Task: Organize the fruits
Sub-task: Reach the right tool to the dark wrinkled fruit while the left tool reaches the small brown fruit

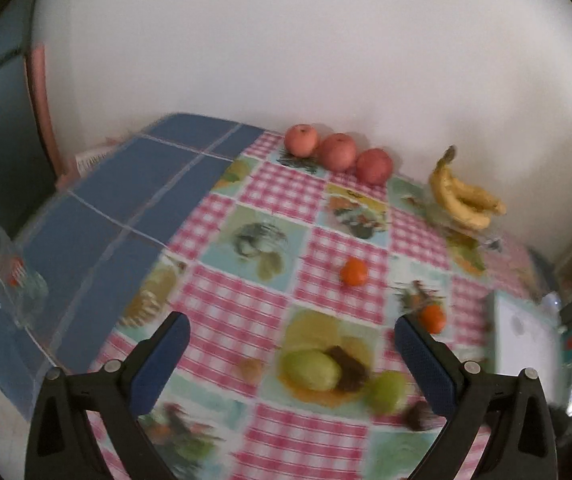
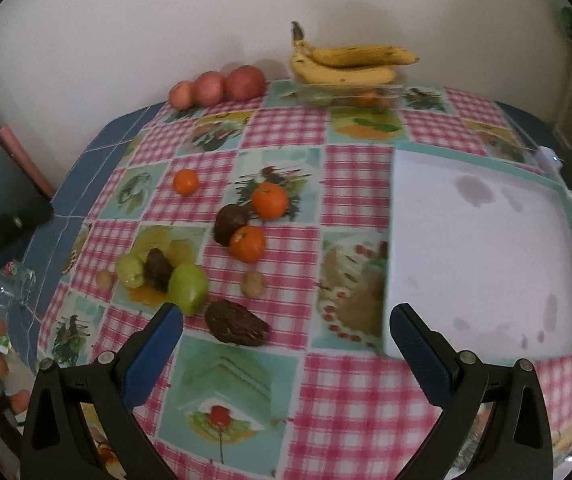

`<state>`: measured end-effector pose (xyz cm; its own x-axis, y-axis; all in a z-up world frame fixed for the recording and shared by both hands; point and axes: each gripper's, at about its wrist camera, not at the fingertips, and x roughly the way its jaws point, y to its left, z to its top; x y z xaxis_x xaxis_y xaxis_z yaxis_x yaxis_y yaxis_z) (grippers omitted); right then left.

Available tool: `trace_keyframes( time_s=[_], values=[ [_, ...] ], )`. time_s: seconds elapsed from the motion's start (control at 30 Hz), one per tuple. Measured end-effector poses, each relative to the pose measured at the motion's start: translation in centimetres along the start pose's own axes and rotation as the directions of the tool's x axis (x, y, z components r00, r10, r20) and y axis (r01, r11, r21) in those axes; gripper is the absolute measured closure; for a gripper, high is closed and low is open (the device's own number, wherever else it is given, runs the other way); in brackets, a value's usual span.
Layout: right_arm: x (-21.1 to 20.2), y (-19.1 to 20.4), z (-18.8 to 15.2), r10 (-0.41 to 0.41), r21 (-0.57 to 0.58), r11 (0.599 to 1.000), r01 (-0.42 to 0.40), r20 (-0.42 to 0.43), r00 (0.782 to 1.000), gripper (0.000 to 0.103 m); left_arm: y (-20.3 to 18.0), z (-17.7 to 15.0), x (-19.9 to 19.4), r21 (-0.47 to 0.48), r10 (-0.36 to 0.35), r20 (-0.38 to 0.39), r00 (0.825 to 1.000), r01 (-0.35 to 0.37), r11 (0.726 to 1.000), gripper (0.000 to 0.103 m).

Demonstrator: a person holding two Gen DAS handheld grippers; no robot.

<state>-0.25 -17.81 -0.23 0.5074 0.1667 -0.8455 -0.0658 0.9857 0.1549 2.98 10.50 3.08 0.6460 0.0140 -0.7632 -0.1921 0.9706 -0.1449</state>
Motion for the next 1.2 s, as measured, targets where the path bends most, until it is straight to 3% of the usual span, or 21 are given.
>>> trace_keyframes(
  time_s=[0.1,0.17,0.33,0.47,0.7,0.9,1.1,1.2],
  values=[
    [0.7,0.2,0.5,-0.002,-0.005,1.0,0.002,0.004,1.0,0.0,0.7,0.3,0.3,0.099,0.063,-0.002,0.998,-0.062,0.993,0.0],
    [1.1,0.5,1.0,-0.011,-0.019,1.0,0.011,0.013,1.0,0.0,1.4,0.5,1.1,0.15,0.073,-0.053,0.996,-0.064,0.987,0.0],
    [2.5,1.3,1.3,0.013,-0.033,0.999,-0.014,-0.031,0.999,0.0,2.7,-0.2,3.2,0.139,0.086,-0.147,0.985,-0.065,0.988,0.0],
    [4.2,2.4,0.7,0.023,-0.069,0.997,-0.03,-0.102,0.995,0.0,2.8,-1.5,6.1,0.083,0.029,-0.253,0.967,-0.008,0.997,0.0],
    [7.5,3.6,-1.3,0.016,-0.108,0.993,-0.045,-0.252,0.968,0.0,2.5,-4.4,10.0,0.091,0.03,-0.395,0.918,0.007,0.996,0.001],
    [9.2,4.1,-2.2,-0.027,-0.135,0.991,-0.015,-0.307,0.951,0.0,3.0,-5.6,12.0,0.094,0.054,-0.449,0.892,-0.013,0.995,0.001],
    [11.1,5.5,-3.0,-0.113,-0.205,0.977,0.051,-0.305,0.945,0.0,2.3,-5.5,13.1,0.15,0.096,-0.448,0.889,-0.031,0.988,0.0],
    [11.6,6.1,-2.8,-0.117,-0.206,0.977,0.057,-0.294,0.949,0.0,2.0,-5.6,13.4,0.17,0.115,-0.442,0.89,-0.043,0.985,0.0]
  ],
)
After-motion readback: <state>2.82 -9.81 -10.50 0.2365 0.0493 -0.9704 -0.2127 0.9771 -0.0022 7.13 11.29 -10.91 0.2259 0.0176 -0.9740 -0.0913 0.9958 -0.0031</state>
